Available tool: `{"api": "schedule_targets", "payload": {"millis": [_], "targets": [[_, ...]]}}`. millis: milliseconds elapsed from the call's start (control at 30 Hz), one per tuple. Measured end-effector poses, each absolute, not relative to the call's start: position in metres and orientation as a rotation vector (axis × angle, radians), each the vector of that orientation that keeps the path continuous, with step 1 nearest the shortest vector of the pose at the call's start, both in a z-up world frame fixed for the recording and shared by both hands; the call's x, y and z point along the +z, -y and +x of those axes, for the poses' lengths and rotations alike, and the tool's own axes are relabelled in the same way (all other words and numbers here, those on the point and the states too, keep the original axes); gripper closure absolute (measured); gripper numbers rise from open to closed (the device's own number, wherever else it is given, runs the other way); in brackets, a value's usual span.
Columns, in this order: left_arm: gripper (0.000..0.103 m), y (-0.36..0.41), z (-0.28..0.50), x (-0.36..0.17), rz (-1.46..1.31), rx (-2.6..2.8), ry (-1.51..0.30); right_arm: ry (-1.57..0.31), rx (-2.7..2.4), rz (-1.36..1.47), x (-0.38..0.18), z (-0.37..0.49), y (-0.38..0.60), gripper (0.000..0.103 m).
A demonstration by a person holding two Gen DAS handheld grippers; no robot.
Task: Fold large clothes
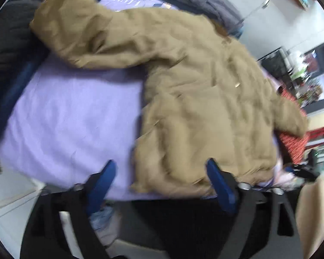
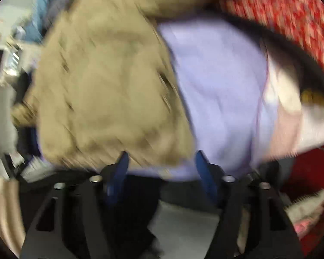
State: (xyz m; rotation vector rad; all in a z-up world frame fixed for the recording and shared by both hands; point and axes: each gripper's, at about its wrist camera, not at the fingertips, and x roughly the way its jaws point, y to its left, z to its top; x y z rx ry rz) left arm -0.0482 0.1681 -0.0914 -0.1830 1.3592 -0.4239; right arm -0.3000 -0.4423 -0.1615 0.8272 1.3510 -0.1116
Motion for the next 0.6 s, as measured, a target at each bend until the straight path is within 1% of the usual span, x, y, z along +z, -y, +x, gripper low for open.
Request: {"api": "schedule_targets", "payload": {"millis": [33,100,167,200,233,267,300,333,367,400,433,500,533,600], "targets": [[0.015,-0.158,-0.044,-0.096,-0.173,-0.446,-1.385,-1.372,-0.13,0.824,-0.167,-0.291,0.439,0.037],[0.016,-0.128,-0.042,-0.118,-0.063,-0.476,-1.463,-1.449,-0.183,0.77,-0.186,-0.274,0.43,0.037],[0.016,-0.102,-0.044,-0.145,0.024,-0.515,-1.516,-1.462,-0.174,0.745,-0.2,-0.264,0.415,0.038],[0.02,-0.089,-0.045,-0.164,0.051,-0.519,-1.559,-1.468,-0.175,0.741,-0.208,-0.26,0.409,0.04],[0.028,-0.082,-0.044,-0.173,0.058,-0.522,-1.582,-1.484,-0.19,0.724,-0.212,-0.259,0.406,0.056],[0.032,-0.077,-0.045,-0.182,0.085,-0.511,-1.586,-1.499,-0.199,0.707,-0.216,-0.257,0.401,0.079],[0.045,-0.071,-0.045,-0.185,0.132,-0.488,-1.577,-1.489,-0.186,0.709,-0.212,-0.256,0.397,0.084],[0.06,-0.07,-0.045,-0.183,0.145,-0.491,-1.571,-1.477,-0.174,0.691,-0.205,-0.255,0.394,0.088],[0.065,-0.073,-0.045,-0.174,0.14,-0.5,-1.556,-1.468,-0.152,0.648,-0.194,-0.255,0.389,0.09],[0.074,-0.08,-0.046,-0.165,0.131,-0.501,-1.546,-1.468,-0.126,0.595,-0.182,-0.256,0.384,0.09],[0.077,-0.088,-0.047,-0.159,0.133,-0.495,-1.548,-1.476,-0.107,0.566,-0.174,-0.26,0.381,0.091],[0.082,-0.101,-0.05,-0.159,0.199,-0.463,-1.567,-1.514,-0.08,0.513,-0.171,-0.264,0.374,0.091],[0.082,-0.104,-0.051,-0.167,0.245,-0.446,-1.58,-1.551,-0.084,0.467,-0.179,-0.266,0.368,0.091],[0.081,-0.11,-0.047,-0.186,0.207,-0.435,-1.618,-1.584,-0.114,0.452,-0.198,-0.264,0.366,0.09]]}}
